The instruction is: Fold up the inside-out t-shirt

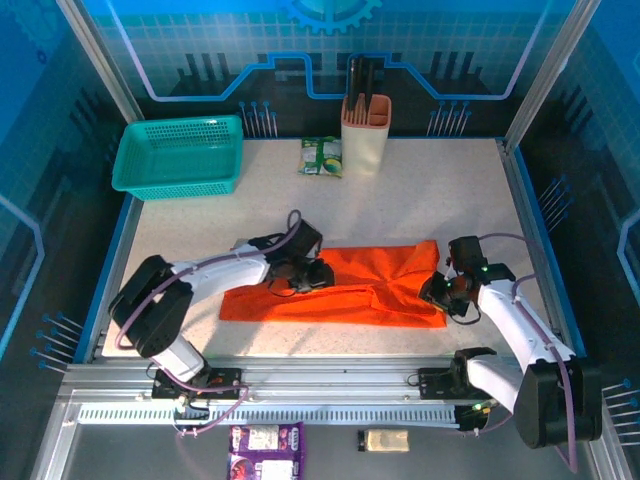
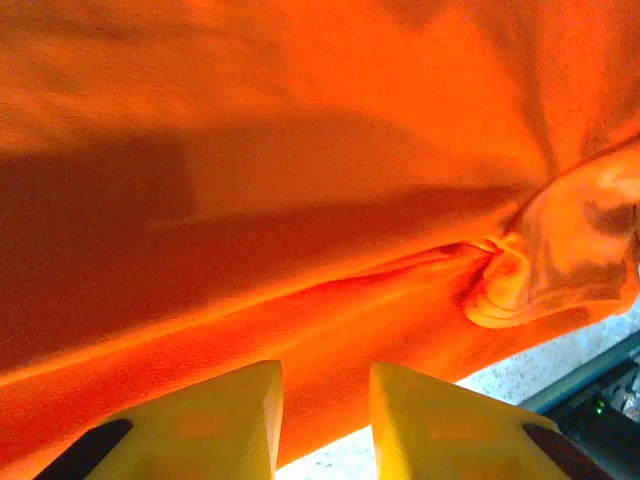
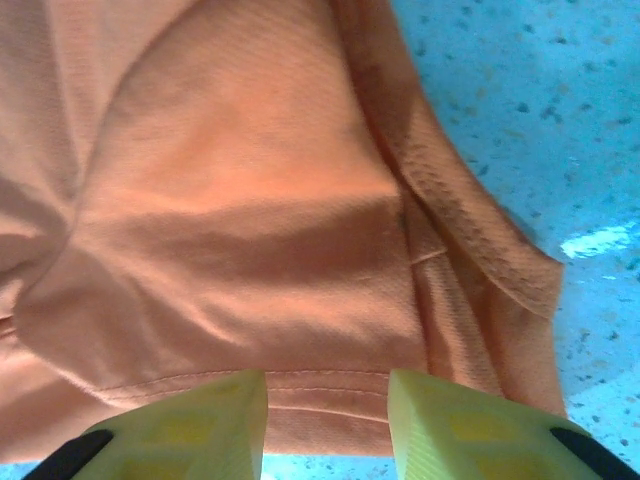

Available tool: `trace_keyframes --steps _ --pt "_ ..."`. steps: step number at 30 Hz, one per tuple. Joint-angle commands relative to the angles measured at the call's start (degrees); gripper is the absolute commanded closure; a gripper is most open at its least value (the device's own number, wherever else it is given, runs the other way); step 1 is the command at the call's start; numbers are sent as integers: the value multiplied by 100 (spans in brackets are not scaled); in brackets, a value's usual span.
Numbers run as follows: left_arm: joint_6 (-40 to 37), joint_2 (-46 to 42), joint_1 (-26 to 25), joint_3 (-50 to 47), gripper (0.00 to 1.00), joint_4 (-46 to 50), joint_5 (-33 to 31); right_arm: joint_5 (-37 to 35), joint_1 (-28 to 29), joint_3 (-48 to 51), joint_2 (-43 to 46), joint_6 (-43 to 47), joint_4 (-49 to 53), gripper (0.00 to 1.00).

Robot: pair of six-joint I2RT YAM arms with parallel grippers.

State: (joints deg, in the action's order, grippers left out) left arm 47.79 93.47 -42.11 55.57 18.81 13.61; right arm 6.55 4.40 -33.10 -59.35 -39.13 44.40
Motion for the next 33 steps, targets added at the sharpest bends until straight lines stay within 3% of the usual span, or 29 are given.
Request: trace_keyframes --steps 1,10,23,33 --pt "328 297 -307 314 70 -396 246 -229 -128 290 95 -379 -56 62" --pt "463 972 -778 847 69 -520 486 -19 -169 620 18 -552 -426 66" --pt "499 1633 -1096 1464 64 -485 626 137 -190 601 240 -588 -361 96" --pt "444 2030 -1192 1659 68 -484 529 294 -203 535 420 -555 -135 100"
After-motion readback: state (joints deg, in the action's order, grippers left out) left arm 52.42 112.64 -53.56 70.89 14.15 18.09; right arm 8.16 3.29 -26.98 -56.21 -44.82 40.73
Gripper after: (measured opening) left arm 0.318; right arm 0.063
